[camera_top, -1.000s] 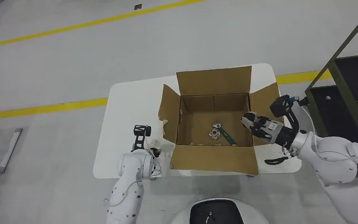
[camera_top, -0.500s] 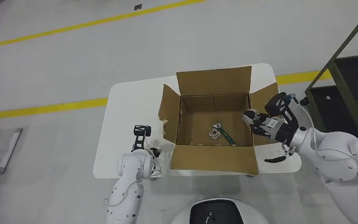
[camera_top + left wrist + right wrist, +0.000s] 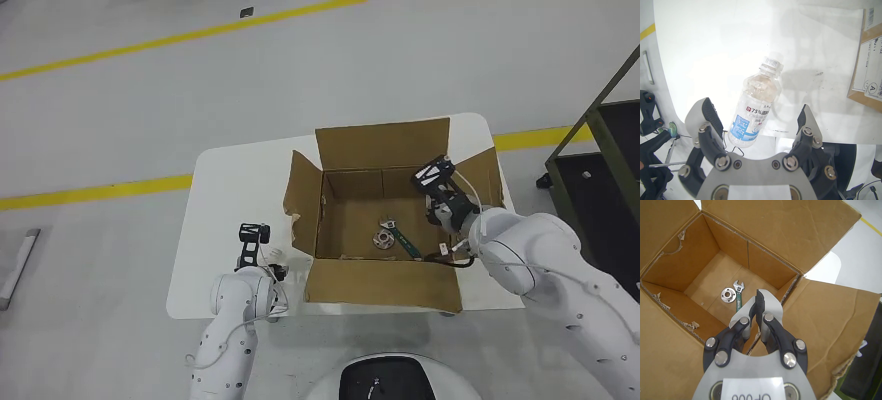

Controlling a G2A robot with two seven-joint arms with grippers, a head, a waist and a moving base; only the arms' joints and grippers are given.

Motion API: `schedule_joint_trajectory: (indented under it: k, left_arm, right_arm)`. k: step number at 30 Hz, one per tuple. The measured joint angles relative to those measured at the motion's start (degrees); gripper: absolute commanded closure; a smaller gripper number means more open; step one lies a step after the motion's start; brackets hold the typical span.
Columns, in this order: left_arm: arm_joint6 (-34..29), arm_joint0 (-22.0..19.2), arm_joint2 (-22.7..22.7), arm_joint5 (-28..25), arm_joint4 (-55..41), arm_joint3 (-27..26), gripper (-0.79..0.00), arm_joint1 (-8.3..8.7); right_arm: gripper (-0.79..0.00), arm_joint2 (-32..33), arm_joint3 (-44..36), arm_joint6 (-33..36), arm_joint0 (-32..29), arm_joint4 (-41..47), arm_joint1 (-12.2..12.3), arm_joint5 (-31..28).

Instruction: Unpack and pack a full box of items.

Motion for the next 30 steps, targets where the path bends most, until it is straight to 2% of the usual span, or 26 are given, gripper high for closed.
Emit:
schedule_joint_trajectory:
  k: [14,20,24,30]
  left_arm:
    - [0.0,0.0,0.0,0.0,0.0,0.0,-0.785,0.0]
    - [0.0,0.0,0.0,0.0,0.0,0.0,-0.785,0.0]
    - [0.0,0.0,0.0,0.0,0.0,0.0,-0.785,0.0]
    - [0.0,0.0,0.0,0.0,0.0,0.0,-0.785,0.0]
  right_arm:
    - [0.0,-1.0,0.5,-0.8,0.5,1.3,-0.4,0.2]
    - [0.0,-9.2,7.5,5.3,9.8,2.2,-3.1,5.0]
    - [0.0,-17.0,16.1,10.1,17.8,4.6,-6.1,8.0]
    - [0.0,-25.6,29.4,11.2,24.9,7.9,-10.2,8.6]
